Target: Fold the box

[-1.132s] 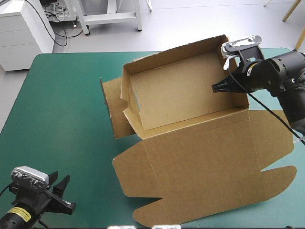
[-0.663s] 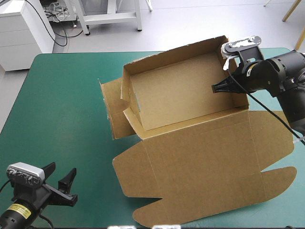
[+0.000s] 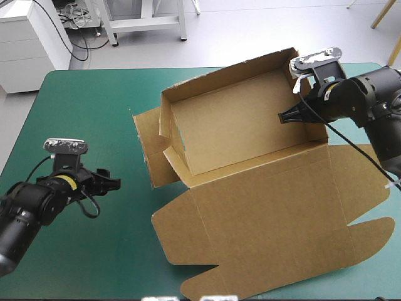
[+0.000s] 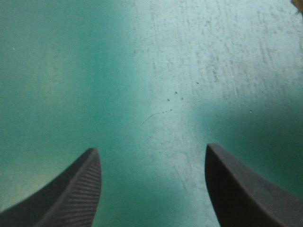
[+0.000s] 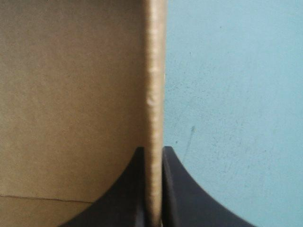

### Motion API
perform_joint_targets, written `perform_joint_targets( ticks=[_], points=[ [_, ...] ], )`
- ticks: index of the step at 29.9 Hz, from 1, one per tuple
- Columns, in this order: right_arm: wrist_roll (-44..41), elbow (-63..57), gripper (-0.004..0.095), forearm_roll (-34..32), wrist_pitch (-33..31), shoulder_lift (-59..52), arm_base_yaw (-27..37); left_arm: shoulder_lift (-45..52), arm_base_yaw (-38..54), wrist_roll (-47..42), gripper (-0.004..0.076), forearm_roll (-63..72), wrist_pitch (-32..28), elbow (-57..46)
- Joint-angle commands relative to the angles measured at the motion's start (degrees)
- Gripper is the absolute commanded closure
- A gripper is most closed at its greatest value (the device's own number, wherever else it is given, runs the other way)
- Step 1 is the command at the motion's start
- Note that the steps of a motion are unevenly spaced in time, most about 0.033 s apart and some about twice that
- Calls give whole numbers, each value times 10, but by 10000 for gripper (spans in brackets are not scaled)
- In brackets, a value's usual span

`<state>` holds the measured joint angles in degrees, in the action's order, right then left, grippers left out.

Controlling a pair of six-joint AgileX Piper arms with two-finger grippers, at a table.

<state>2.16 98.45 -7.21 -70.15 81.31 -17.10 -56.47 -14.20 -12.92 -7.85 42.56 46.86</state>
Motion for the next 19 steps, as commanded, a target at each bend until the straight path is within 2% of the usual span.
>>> perform_joint_targets(
  ticks=[1,5,8,11,13,19],
  points=[
    [1,15,930,0,32,-22,0,-61,34,-2,268,14,-31,51],
    [1,15,929,0,32,-22,0,-132,123,94,268,118,-37,77],
    [-1,15,930,0,32,-22,0,-184,191,240,268,279,-49,80],
    [-1,15,930,0,32,-22,0,-228,240,382,268,443,-36,80],
    [-1,15,930,0,32,-22,0,-262,254,497,268,575,-12,80],
    [-3,15,930,0,47,-21,0,-332,239,671,268,824,54,80]
  ],
)
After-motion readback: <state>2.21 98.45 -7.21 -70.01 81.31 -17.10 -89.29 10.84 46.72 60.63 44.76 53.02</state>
